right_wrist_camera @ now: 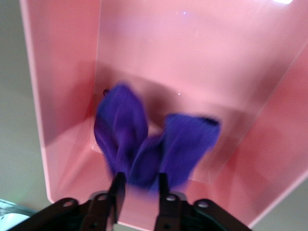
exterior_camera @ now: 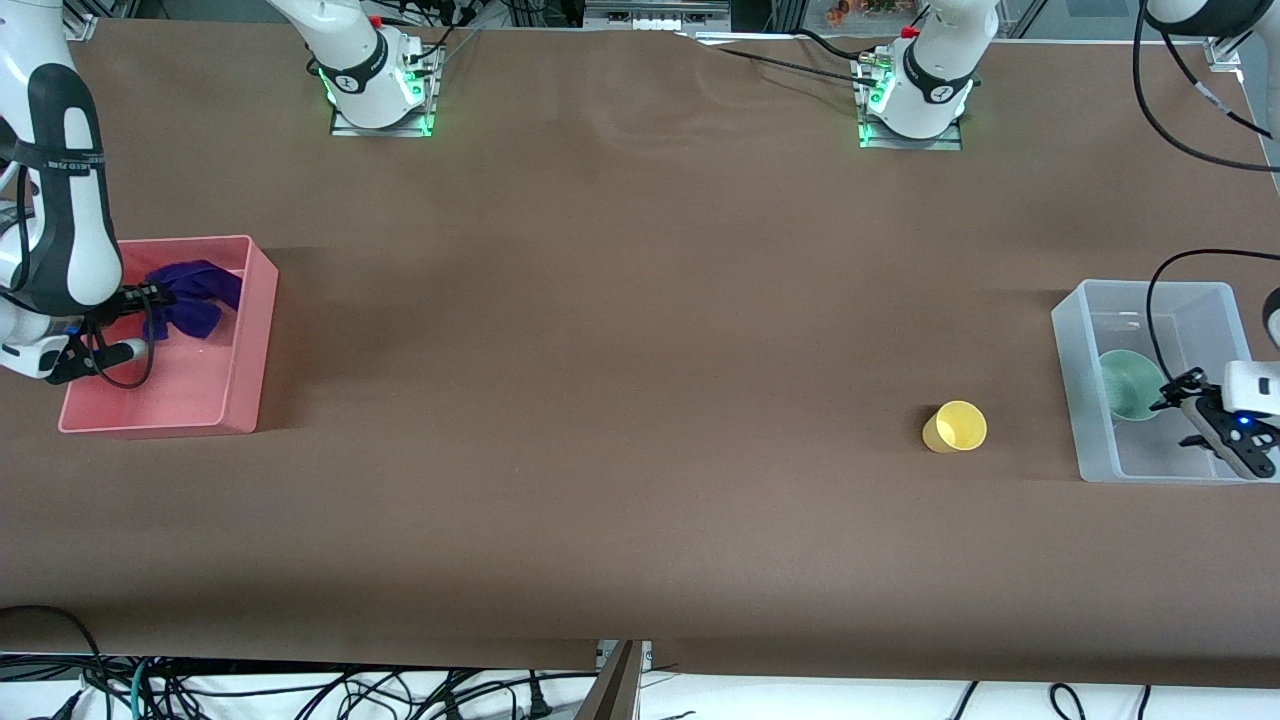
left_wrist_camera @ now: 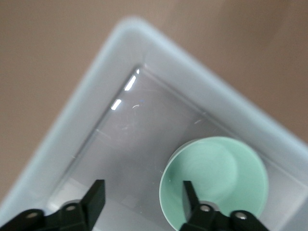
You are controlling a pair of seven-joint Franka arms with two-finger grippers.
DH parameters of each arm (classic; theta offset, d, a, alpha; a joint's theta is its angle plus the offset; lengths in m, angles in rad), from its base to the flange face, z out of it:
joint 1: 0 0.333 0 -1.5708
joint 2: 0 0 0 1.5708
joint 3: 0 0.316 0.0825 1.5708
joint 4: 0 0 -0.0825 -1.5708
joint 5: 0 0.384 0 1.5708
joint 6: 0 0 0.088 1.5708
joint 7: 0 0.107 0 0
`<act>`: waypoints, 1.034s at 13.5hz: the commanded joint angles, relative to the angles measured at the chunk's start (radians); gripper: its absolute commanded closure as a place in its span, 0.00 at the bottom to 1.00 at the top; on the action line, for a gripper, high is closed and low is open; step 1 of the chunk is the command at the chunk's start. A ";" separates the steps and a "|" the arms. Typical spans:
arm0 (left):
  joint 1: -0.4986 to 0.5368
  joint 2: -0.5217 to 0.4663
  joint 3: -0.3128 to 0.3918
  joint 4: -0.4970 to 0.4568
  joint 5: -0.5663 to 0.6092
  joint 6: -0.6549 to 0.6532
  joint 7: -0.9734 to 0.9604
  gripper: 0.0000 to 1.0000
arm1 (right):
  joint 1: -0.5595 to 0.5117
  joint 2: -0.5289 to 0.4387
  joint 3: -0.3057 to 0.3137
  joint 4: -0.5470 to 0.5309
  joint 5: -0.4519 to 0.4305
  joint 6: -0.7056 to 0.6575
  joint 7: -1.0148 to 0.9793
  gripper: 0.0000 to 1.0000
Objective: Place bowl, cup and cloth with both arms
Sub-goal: 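Grasp the yellow cup with the left gripper while the right gripper withdraws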
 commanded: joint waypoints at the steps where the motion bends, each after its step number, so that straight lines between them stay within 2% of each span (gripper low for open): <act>1: -0.135 -0.123 0.009 -0.017 0.013 -0.121 -0.177 0.00 | 0.013 -0.116 0.057 0.039 0.008 -0.036 0.006 0.00; 4: -0.221 -0.113 0.014 -0.008 0.009 -0.123 -0.558 0.00 | 0.014 -0.176 0.152 0.140 0.010 -0.147 0.033 0.00; 6: -0.248 -0.079 0.011 -0.007 -0.017 -0.116 -0.847 0.00 | 0.014 -0.221 0.221 0.167 0.008 -0.162 0.184 0.00; 8: -0.300 -0.045 0.005 -0.020 -0.117 -0.116 -0.954 0.00 | 0.014 -0.270 0.302 0.173 0.008 -0.219 0.384 0.00; 9: -0.307 -0.022 0.003 -0.023 -0.126 -0.114 -0.971 0.01 | 0.014 -0.288 0.343 0.203 0.001 -0.243 0.439 0.00; 10: -0.307 -0.001 0.003 -0.023 -0.135 -0.109 -0.978 0.03 | 0.014 -0.294 0.359 0.232 0.000 -0.266 0.459 0.00; 11: -0.311 0.018 0.003 -0.026 -0.137 -0.087 -0.977 0.12 | 0.013 -0.304 0.358 0.245 0.003 -0.265 0.458 0.00; 14: -0.324 0.058 0.003 -0.075 -0.139 0.016 -0.986 0.75 | 0.011 -0.368 0.358 0.266 0.004 -0.251 0.466 0.00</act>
